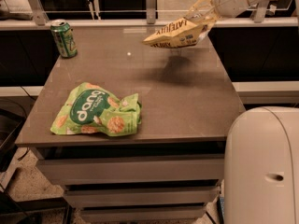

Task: Pick brown chip bag

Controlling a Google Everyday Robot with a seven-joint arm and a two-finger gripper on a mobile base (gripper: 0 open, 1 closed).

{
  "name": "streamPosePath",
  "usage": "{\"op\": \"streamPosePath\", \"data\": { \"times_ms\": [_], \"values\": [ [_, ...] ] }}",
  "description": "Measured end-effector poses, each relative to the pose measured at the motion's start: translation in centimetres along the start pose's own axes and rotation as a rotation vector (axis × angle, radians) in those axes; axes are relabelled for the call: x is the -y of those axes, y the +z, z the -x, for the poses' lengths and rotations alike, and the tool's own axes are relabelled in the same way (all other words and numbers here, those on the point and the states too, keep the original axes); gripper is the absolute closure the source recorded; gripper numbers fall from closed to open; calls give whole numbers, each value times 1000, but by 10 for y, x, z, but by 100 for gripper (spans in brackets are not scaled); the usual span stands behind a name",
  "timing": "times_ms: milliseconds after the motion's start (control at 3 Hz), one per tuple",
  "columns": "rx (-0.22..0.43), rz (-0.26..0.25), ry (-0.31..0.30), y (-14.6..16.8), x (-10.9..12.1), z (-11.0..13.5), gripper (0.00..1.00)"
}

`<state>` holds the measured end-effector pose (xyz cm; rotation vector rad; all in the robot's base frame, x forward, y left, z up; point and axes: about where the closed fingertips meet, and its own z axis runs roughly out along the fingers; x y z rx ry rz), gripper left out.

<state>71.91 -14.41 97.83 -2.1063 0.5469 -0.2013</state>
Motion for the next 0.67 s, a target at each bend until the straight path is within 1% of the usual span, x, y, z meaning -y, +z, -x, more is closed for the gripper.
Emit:
{"op": "streamPosePath", "data": {
  "times_ms": [333, 667],
  "values": [
    [22, -61, -6, -17, 13, 7, 100],
    [22, -71, -11, -18, 17, 8, 100]
  ]
}}
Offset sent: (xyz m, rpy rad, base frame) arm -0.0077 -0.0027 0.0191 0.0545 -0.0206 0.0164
